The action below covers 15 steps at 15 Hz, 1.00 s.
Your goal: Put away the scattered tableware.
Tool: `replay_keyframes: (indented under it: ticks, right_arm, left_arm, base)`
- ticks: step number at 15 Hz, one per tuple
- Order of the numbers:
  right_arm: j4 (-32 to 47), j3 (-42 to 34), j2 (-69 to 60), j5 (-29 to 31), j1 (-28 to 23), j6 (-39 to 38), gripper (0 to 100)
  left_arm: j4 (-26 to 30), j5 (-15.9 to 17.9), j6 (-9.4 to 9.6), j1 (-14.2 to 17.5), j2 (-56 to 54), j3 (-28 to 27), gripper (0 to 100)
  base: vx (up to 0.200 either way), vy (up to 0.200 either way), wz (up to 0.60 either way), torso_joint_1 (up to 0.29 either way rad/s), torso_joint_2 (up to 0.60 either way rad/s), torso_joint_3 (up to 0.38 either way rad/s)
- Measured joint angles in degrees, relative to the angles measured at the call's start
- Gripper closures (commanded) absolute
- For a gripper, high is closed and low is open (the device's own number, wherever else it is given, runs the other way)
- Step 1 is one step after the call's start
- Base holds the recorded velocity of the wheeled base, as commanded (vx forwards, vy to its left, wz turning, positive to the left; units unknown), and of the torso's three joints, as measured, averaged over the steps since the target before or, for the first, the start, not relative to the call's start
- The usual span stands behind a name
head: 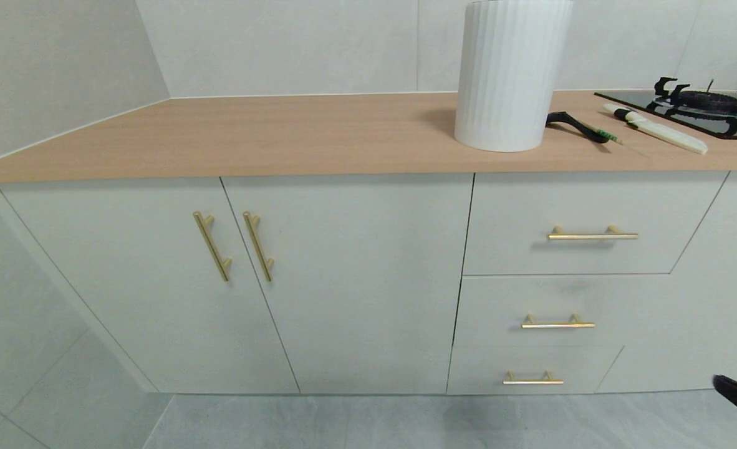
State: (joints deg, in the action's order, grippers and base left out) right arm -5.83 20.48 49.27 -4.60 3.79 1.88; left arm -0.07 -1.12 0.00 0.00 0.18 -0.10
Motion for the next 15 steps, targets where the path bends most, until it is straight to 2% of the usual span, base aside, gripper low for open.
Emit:
replay_keyframes:
  ticks: [4,7,12,15]
  right_arm:
    - [-12.1,5.9,29.6,-0.1,1.0,0.4,0]
    - [-23.5,9.9,46.7,0.8,1.7,0.5,0]
    - [-40.5,15.2,65.3,8.8,1.4,-2.0,0]
    - [-46.4,17.4,71.5,12.1,0.2,-2.8,0]
  left_arm:
    - [0.0,0.0,0.0,0.0,0.0,0.0,0]
    - [0.0,0.0,0.0,0.0,0.0,0.0,0]
    - [0.0,0.0,0.0,0.0,0.0,0.0,0]
    - [0.0,0.0,0.0,0.0,0.0,0.0,0]
  base:
    - [0.0,0.0,0.0,0.0,0.0,0.0]
    - [0.0,0.0,0.0,0.0,0.0,0.0]
    - [0.0,0.0,0.0,0.0,0.0,0.0]
    - [0.0,0.0,0.0,0.0,0.0,0.0]
